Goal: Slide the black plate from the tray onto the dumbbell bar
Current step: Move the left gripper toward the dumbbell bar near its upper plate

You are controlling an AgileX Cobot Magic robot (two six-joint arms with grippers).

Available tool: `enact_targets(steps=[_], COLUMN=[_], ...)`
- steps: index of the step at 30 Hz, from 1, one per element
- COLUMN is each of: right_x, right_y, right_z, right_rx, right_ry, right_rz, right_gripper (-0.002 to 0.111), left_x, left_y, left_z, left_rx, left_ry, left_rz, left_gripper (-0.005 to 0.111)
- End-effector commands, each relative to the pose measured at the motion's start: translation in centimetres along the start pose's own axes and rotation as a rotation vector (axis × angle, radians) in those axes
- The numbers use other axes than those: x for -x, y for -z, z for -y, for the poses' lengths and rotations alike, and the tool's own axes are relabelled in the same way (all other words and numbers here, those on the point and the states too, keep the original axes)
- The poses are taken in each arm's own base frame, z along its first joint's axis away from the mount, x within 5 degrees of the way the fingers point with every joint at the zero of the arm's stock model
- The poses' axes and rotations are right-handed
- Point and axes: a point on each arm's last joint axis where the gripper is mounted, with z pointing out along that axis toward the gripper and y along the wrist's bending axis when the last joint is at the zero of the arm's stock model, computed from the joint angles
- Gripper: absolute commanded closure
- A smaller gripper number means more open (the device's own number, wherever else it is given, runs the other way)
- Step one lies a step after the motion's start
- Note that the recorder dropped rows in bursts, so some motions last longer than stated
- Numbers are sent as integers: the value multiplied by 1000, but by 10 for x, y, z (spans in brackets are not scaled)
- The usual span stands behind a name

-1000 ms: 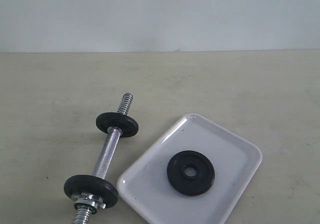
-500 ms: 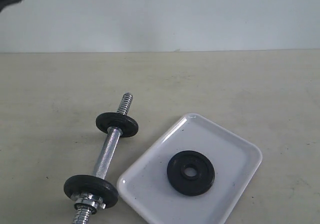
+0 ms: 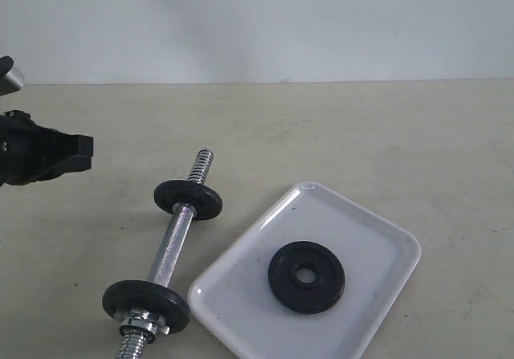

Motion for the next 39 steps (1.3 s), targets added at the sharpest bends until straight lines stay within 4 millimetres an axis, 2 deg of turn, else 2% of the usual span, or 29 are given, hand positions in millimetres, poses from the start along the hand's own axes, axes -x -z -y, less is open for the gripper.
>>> enact_targets(steps=[1, 8, 13, 18, 22, 24, 25, 27, 30, 35, 39], right_x=[2, 1, -6, -13, -15, -15, -15, -15, -15, -14, -14], right_y=[1, 1, 1, 2, 2, 2, 2, 2, 3, 3, 3], right_z=[0, 0, -1, -3, -3, -4, -4, -5, -7, -9, -9], right_rx=[-1, 1, 14, 33, 42, 46, 51, 62, 79, 98, 104], right_ry=[1, 5, 10, 48, 47, 46, 51, 51, 39, 26, 20], right_rz=[13, 2, -70, -147, -173, -174, -175, -173, -169, -165, -163], right_gripper=[106, 106, 106, 106, 106, 106, 106, 106, 106, 106, 106], left_x=[-4, -5, -4, -5, -7, -8, -8, -8, -9, -14, -17], left_y=[-1, -1, -1, 1, 5, 7, 7, 8, 7, 5, -2], left_z=[4, 6, 7, 21, 33, 37, 39, 40, 38, 37, 46], left_rx=[-34, -57, -69, -219, -360, -411, -434, -451, -422, -365, -307], left_ry=[3, -10, 15, 55, 1, -32, -45, -39, 73, 150, 200], left_rz=[-32, -35, -32, -47, -65, -68, -69, -67, -98, -162, -176], left_gripper=[102, 102, 102, 102, 98, 85, 74, 44, -4, -2, -2])
